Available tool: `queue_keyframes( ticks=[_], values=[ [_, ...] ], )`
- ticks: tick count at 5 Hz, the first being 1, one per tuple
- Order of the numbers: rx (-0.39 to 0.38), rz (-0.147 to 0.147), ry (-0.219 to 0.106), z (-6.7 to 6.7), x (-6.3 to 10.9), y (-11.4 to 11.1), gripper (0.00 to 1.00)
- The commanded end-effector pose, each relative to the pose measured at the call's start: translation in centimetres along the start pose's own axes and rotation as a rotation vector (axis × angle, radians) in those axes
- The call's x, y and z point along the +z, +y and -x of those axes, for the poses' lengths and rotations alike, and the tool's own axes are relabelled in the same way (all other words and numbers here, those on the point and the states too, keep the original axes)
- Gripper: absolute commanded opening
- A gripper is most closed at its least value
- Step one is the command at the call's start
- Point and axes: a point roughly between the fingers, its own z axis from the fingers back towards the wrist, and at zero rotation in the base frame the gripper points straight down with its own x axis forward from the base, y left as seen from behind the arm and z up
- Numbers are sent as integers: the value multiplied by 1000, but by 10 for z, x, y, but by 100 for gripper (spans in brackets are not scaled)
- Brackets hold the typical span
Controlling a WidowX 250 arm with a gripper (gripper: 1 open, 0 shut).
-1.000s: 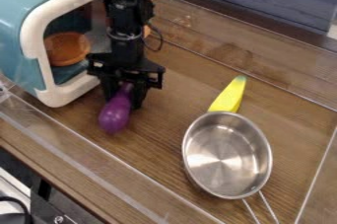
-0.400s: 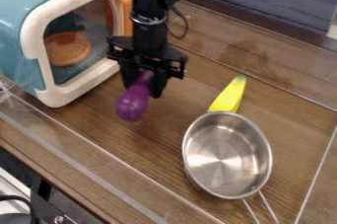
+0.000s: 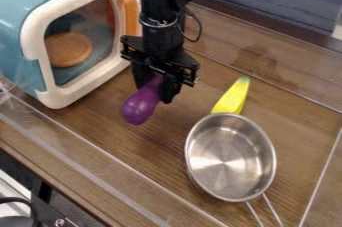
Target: Put the eggplant in the silver pot
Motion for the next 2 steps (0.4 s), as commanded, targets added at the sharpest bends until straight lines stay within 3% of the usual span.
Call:
queue_keyframes(
  ticks=[1, 2],
  values=[
    [-11, 8, -64, 4, 26, -8, 0],
    [-21, 27, -67, 13, 35, -22, 0]
  ],
)
